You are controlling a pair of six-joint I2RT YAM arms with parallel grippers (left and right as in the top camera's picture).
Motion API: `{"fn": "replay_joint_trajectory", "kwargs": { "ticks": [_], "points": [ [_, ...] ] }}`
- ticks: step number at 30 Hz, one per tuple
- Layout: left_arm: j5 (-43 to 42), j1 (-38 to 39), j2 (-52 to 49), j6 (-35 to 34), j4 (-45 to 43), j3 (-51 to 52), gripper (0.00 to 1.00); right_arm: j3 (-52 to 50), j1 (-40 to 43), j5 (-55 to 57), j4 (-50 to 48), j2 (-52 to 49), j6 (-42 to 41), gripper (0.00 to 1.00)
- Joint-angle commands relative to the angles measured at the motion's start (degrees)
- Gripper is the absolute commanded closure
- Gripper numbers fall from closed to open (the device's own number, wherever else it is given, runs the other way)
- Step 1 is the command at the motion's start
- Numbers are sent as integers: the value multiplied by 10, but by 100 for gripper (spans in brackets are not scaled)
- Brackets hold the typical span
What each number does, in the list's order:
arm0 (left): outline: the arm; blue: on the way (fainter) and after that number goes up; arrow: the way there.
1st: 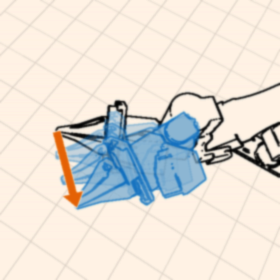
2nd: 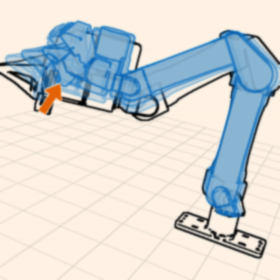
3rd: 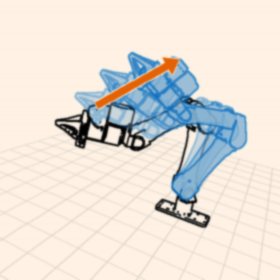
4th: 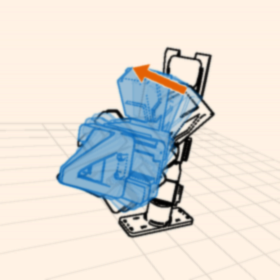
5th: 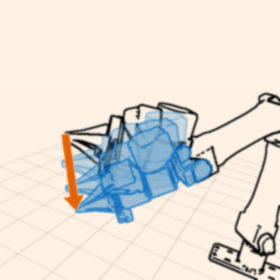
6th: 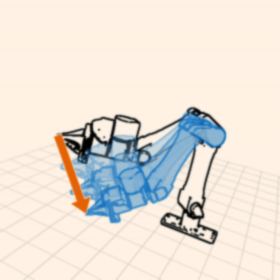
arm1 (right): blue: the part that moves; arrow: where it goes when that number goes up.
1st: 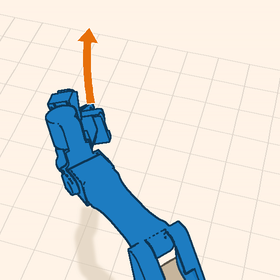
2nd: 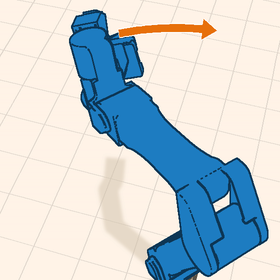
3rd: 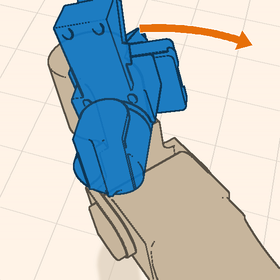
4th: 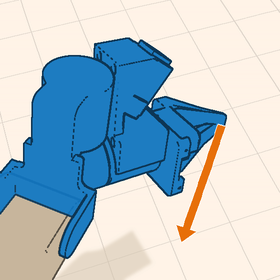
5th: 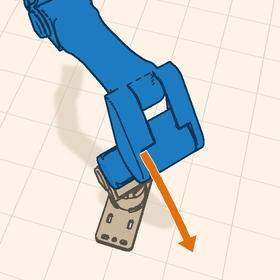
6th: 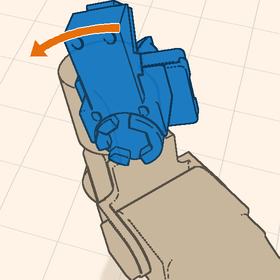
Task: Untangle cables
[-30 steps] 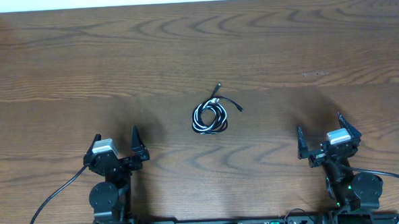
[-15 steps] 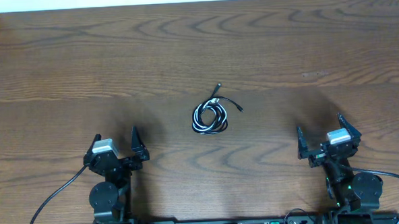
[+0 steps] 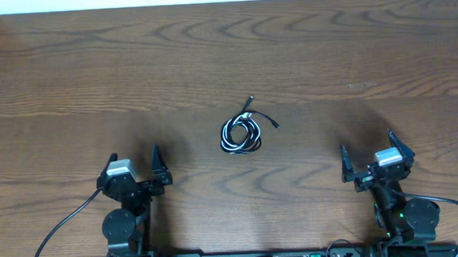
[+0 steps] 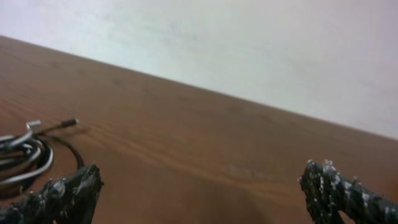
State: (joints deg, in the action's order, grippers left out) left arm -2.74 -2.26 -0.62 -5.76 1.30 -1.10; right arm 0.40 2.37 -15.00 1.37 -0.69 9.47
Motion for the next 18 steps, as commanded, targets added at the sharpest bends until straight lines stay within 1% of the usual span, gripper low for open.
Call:
{"fn": "replay_joint_trajectory", "kwargs": {
  "ticks": [1,6,10,18],
  "points": [
    [-74,-3,2,1,6,9,2,-1,-2,-38,-12,3,3,1],
    [-131,-3,1,2,0,-4,2,-1,-2,-74,-12,3,2,1],
    [-133,-3,-21,9,-1,-29,2,0,-2,-103,-22,3,2,1],
    [-143,-3,-126,17,0,-99,2,9,-2,-126,-20,3,1,1]
  ]
}}
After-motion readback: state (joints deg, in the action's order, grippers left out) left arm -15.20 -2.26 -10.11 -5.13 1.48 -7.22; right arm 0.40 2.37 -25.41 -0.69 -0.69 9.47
